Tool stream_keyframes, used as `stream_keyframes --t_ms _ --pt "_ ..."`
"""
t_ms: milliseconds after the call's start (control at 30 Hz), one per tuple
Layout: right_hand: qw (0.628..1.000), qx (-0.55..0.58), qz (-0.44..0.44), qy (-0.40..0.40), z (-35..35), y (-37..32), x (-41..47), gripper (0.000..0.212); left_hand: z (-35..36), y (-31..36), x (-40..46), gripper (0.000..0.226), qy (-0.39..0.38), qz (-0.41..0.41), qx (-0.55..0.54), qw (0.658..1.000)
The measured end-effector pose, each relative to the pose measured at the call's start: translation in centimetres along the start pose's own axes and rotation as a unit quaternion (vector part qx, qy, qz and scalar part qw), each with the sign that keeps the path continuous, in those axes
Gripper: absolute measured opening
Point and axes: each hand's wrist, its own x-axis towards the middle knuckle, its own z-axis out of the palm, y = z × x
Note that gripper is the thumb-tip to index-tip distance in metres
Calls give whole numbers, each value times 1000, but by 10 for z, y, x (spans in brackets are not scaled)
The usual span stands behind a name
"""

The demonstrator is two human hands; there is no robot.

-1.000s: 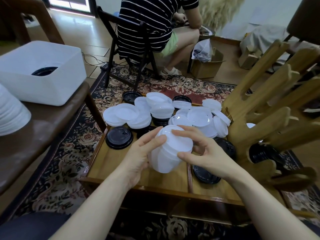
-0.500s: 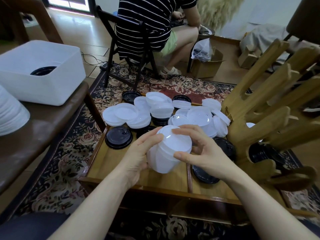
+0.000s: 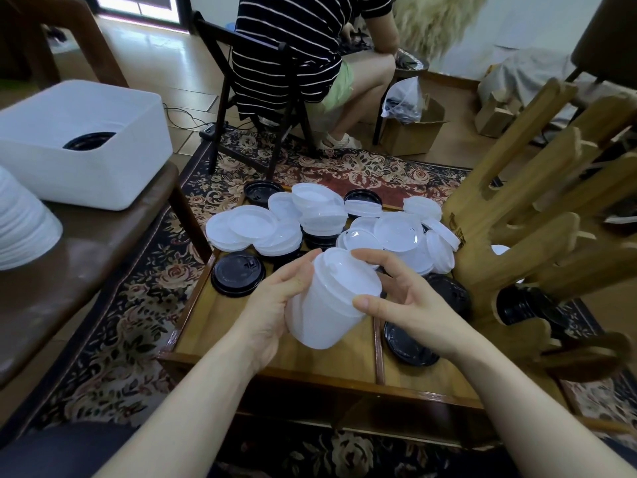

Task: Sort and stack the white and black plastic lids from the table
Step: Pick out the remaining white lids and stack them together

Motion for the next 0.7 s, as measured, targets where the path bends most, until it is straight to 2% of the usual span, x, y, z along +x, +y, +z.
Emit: stream_keyframes --t_ms 200,400,700 --pt "999 39 -17 20 2 -2 -1 52 0 1 0 39 -10 12 -17 1000" --pt "999 27 -26 4 -1 -2 -1 60 -2 1 1 39 5 5 -26 1000" --pt "995 -89 -45 -28 -5 0 0 50 3 1 -3 45 -8 4 -6 1000"
